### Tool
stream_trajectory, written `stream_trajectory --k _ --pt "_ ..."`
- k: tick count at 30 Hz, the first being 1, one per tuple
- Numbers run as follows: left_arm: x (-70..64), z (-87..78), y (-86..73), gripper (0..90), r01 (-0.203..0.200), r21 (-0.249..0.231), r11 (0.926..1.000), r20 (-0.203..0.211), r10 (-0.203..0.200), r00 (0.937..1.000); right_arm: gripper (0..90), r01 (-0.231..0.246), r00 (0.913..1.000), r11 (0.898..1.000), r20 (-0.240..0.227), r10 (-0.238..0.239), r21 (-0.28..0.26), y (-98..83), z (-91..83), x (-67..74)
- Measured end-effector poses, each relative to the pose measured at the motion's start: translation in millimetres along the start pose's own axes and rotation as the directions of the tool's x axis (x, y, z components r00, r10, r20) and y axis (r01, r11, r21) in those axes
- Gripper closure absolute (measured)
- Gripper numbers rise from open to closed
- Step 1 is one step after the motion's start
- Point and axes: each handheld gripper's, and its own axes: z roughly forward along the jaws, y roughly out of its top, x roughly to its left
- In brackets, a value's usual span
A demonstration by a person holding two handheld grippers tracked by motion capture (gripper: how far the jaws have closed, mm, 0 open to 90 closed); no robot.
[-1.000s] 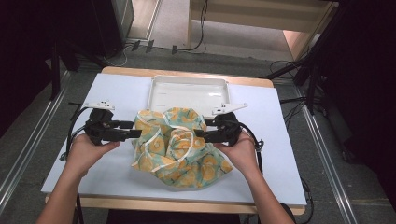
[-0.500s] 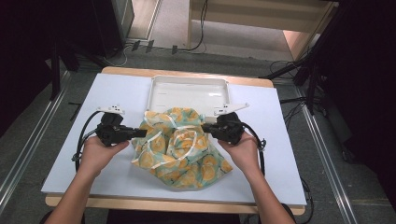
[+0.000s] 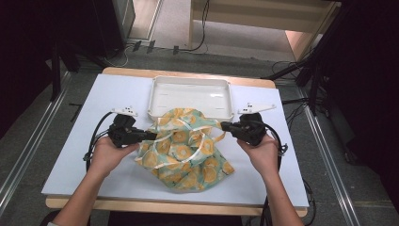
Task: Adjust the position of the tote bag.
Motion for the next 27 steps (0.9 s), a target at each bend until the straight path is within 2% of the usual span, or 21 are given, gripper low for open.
stream_trajectory --k 6,7,8,12,16,17,23,27 --pt "-5.4 9.4 5.7 90.0 -0.024 0.013 0.9996 0.020 0.024 0.9995 90.0 -0.028 0.9987 1.000 0.042 0.028 -0.010 -7.7 -15.3 -13.1" --pt "-6.8 12.2 7.3 90.0 -0.029 0.019 0.9994 0.026 0.029 0.9993 90.0 -0.028 0.9968 1.000 0.076 0.027 0.004 -10.9 -17.5 -16.1" --pt "-7.1 13.0 7.7 90.0 -0.031 0.018 0.9994 0.027 0.030 0.9992 90.0 -0.026 0.9960 1.000 0.086 0.026 0.007 -12.3 -17.8 -18.5" --pt "-6.3 15.5 9.3 90.0 -0.032 0.024 0.9992 0.030 0.032 0.9990 90.0 -0.045 0.9940 0.999 0.102 0.042 0.028 -17.3 -16.8 -25.6" --pt "-6.4 16.5 10.2 90.0 -0.035 0.018 0.9992 0.031 0.035 0.9989 89.3 -0.049 0.9954 0.998 0.084 0.047 0.028 -17.8 -14.4 -22.6" --pt "-6.7 16.9 10.6 90.0 -0.035 0.018 0.9992 0.033 0.034 0.9989 87.4 -0.050 0.9972 0.999 0.056 0.049 0.018 -16.1 -14.2 -17.3" --pt "-8.1 17.4 11.9 90.0 -0.039 0.012 0.9992 0.040 0.039 0.9984 82.2 -0.039 0.9992 0.999 -0.003 0.039 0.007 -13.5 -11.5 -2.2" --pt "-7.9 17.9 11.9 90.0 -0.037 0.009 0.9993 0.039 0.037 0.9986 79.2 -0.027 0.9994 1.000 -0.021 0.027 0.005 -12.5 -10.6 5.9"
